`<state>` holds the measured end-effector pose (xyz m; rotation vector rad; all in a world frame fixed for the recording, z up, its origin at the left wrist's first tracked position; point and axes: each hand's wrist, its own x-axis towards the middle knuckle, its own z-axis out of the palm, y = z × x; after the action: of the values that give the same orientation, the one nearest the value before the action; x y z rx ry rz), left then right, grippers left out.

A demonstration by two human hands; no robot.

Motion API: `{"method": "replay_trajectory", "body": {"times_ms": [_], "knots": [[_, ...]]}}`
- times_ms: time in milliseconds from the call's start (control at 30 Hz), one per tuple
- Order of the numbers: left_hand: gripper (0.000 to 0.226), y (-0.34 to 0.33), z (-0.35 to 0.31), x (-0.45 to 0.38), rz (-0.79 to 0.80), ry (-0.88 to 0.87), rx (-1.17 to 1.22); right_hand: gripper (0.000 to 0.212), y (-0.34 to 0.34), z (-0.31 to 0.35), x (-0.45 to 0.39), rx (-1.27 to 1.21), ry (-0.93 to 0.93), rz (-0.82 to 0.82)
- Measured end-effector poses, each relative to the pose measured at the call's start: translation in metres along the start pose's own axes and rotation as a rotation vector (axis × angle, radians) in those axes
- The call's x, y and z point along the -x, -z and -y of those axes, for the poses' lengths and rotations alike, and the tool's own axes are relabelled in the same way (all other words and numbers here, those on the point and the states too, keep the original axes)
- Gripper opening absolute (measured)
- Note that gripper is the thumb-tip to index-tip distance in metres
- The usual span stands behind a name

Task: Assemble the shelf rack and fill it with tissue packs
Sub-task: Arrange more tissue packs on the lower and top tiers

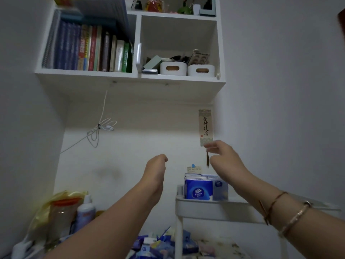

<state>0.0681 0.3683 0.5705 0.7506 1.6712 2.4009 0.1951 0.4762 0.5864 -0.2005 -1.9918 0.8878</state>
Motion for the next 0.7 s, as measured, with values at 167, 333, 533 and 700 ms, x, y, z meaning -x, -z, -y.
{"method": "replay_trajectory", "body": {"times_ms": [167, 333, 533, 700], "knots": [[0.029, 0.062, 0.007, 0.000, -0.085, -0.038, 0.046, 0.044, -0.054, 0.062, 0.037, -0.052, 0.292, 0.078], [0.027, 0.142, 0.048, -0.001, -0.225, -0.012, -0.053, 0.043, -0.133, 0.055, 0.067, -0.012, 0.274, 0.203], [0.026, 0.247, 0.126, 0.009, -0.399, -0.014, -0.381, 0.037, -0.225, -0.007, 0.089, 0.000, 0.043, 0.343], [0.037, 0.312, 0.188, 0.011, -0.417, -0.025, -0.791, 0.034, -0.315, -0.077, 0.107, 0.059, -0.170, 0.444]]}}
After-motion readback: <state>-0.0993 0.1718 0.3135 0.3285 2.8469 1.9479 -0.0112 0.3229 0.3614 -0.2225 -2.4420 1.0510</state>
